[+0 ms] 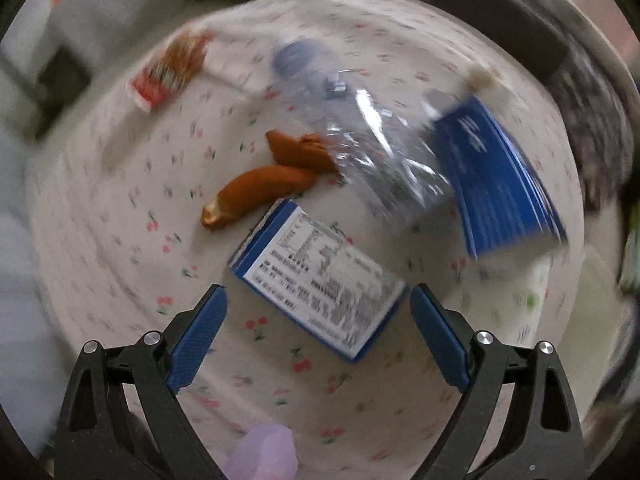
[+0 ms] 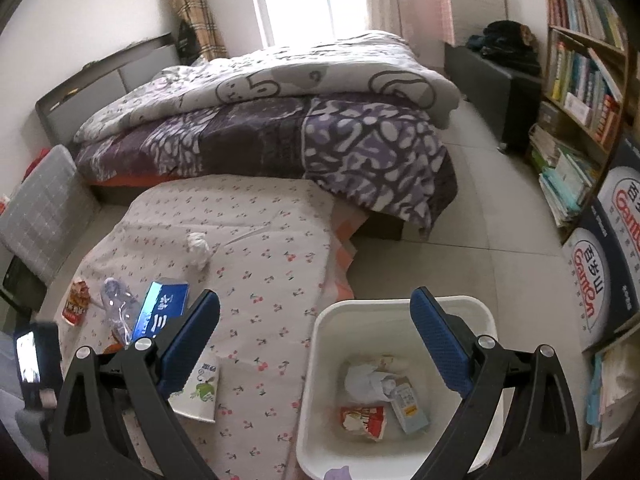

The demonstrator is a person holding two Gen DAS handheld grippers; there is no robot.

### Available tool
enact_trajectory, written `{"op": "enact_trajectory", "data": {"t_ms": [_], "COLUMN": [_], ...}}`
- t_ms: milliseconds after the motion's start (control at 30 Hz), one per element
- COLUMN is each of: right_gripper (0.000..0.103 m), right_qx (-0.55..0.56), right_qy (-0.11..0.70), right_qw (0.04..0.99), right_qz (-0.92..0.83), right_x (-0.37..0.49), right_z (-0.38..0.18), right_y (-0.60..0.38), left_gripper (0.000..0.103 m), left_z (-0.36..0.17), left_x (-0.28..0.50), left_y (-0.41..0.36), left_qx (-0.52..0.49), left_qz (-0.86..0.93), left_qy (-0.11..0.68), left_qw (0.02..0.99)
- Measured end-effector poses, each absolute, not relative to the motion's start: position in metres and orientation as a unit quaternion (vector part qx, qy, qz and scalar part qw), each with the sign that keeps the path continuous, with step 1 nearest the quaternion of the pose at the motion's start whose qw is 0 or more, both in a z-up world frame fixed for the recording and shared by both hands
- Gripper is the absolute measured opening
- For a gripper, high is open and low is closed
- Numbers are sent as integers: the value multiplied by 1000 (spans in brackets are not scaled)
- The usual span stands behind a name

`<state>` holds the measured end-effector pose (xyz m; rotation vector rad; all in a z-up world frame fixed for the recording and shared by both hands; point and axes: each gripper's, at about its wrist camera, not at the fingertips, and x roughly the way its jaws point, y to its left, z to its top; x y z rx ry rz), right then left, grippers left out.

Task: Collect trash
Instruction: 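Grasp the white-labelled blue box with the left tool, then lift the box with the left tool while the right tool grasps the blue carton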

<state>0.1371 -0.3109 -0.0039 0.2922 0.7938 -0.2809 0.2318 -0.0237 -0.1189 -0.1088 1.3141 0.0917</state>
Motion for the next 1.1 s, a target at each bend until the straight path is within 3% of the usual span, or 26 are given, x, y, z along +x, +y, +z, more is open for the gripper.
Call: {"op": "enact_trajectory", "data": {"t_ms": [200, 433, 533, 633, 733, 1100], "right_gripper": [93, 93, 93, 93, 93, 93], "right_qx": [116, 120, 124, 121, 120, 127], "right_qy": [398, 411, 417, 420, 424, 438], "right_qw": [899, 894, 893, 893, 892, 887], "right_qz": [-139, -130, -117, -107, -97, -80], "right_x": [141, 146, 150, 155, 159, 194], "right_z": [-11, -16, -19, -20, -23, -38], "right_y": [-305, -301, -292, -280, -269, -228], "left_gripper": [89, 89, 82, 64, 55, 55], "left_z": [-141, -149, -155, -148, -144, -113], "left_x": [250, 249, 241, 236, 232, 206], "left_y": [-12, -28, -23, -5, 18, 71], "left_qx": [-151, -79, -65, -73, -96, -74], "left_qz": [100, 94, 69, 50, 29, 13], "left_qy": [612, 618, 625, 615, 614, 570], "left_qw": [770, 776, 775, 783, 783, 818]}}
